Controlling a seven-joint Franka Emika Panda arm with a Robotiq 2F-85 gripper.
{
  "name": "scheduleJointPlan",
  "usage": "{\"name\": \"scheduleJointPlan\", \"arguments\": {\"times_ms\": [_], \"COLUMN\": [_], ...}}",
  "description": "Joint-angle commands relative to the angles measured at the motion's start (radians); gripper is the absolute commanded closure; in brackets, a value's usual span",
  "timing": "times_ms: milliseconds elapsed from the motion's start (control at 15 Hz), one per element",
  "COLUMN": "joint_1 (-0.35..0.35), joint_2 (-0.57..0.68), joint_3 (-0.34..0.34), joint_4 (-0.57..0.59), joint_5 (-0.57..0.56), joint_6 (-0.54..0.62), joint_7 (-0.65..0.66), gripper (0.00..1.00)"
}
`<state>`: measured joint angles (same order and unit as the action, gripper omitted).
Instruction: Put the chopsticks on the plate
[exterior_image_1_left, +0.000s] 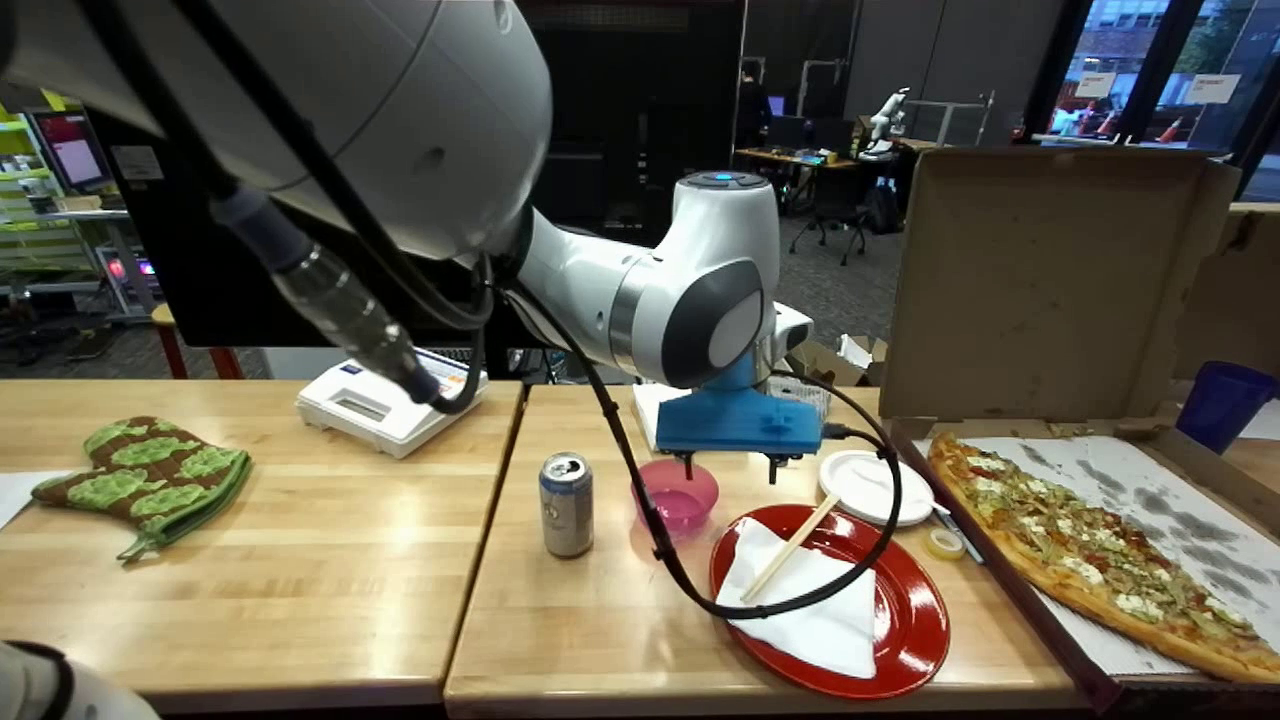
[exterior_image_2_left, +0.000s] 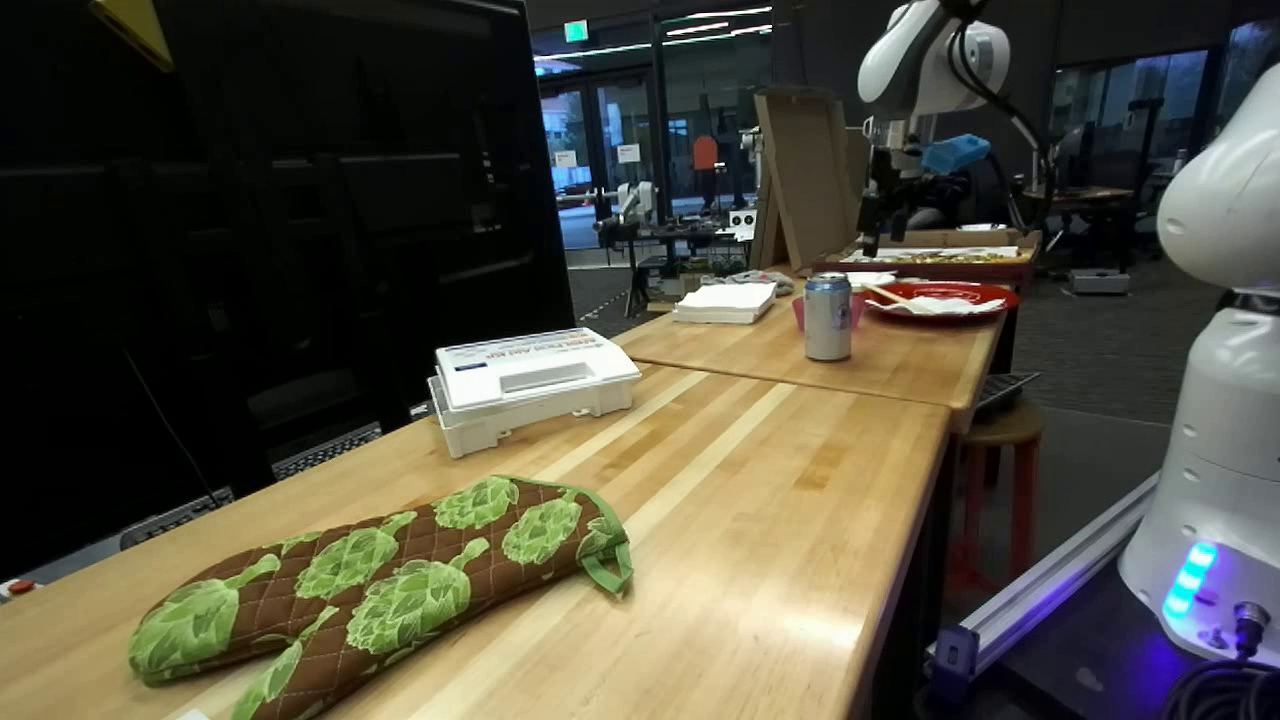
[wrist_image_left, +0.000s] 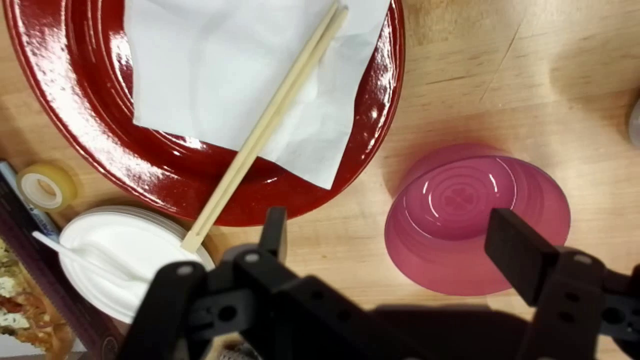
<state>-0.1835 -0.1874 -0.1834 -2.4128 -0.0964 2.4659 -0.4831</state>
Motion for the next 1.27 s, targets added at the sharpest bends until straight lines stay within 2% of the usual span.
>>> {"name": "scheduleJointPlan", "arguments": {"times_ms": [0,333,400,1200], "joint_1": [0.018,0.045,0.043,0.048], "joint_2": [-0.086,-0.154,-0.088,-0.124], "joint_3": [0.003,-0.005,-0.010,-0.011], "joint_4": [-0.092,-0.176,-0.117,-0.153], "joint_5": [-0.064,-0.039,-0.047,-0.048], "joint_6": [0.048,0.111,0.081,0.098], "joint_7": [0.010,0.015,0.010,0.013], "gripper": [0.00,0.00,0.00,0.00]}}
